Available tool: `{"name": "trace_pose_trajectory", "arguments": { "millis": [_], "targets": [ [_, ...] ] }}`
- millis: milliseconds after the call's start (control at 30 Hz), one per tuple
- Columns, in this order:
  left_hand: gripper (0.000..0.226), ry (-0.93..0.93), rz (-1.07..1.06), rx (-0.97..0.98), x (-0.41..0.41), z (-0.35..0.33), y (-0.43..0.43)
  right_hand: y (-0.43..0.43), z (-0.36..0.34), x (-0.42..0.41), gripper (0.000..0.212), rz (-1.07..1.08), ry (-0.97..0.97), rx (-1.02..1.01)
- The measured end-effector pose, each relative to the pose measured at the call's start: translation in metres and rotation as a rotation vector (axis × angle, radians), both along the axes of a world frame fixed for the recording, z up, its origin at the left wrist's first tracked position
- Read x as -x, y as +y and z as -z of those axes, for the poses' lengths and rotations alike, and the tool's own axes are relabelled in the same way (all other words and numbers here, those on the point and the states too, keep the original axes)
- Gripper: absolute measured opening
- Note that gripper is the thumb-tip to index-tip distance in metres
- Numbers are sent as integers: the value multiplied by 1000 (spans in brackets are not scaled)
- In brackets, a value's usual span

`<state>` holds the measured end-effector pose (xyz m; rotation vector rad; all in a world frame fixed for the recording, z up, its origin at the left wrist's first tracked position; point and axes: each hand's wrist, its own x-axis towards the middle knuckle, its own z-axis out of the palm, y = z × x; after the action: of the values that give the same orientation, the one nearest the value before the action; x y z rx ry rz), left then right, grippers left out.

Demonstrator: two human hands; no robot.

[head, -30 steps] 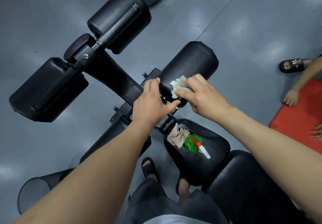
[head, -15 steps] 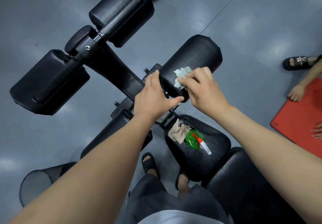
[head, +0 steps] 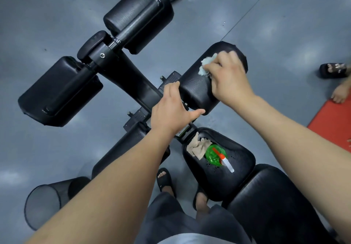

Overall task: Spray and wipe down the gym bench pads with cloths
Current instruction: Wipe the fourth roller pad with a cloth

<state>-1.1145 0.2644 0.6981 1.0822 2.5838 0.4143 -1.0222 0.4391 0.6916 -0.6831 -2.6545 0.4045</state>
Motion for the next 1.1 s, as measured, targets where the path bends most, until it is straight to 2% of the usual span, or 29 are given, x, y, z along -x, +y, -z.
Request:
{"name": "trace_pose_trajectory", "arguments": {
  "millis": [133, 233, 367, 567, 767, 900, 1100],
  "targets": [
    [101, -2, -9, -6, 0, 0, 0, -48, 14, -16, 38, -233, 65, 17],
    [102, 6, -5, -9, -1, 1, 0, -38, 17, -21, 40, -312, 56, -30],
    [111, 20, 10, 6, 0, 0, 0, 10, 18, -16, 37, -168, 88, -60],
    [112, 17, 11, -1, -1, -2, 0, 53, 16, -4, 30, 76, 105, 77],
    [107, -29, -20, -24, 0, -4, -1, 34, 27, -22, 37, 168, 189, 255],
    [113, -28, -31, 34, 2, -4, 2, 19, 39, -41, 47, 140, 135, 231],
    [108, -5, -20, 18, 0, -3, 3, 36, 27, -29, 53, 189, 64, 254]
  ]
}}
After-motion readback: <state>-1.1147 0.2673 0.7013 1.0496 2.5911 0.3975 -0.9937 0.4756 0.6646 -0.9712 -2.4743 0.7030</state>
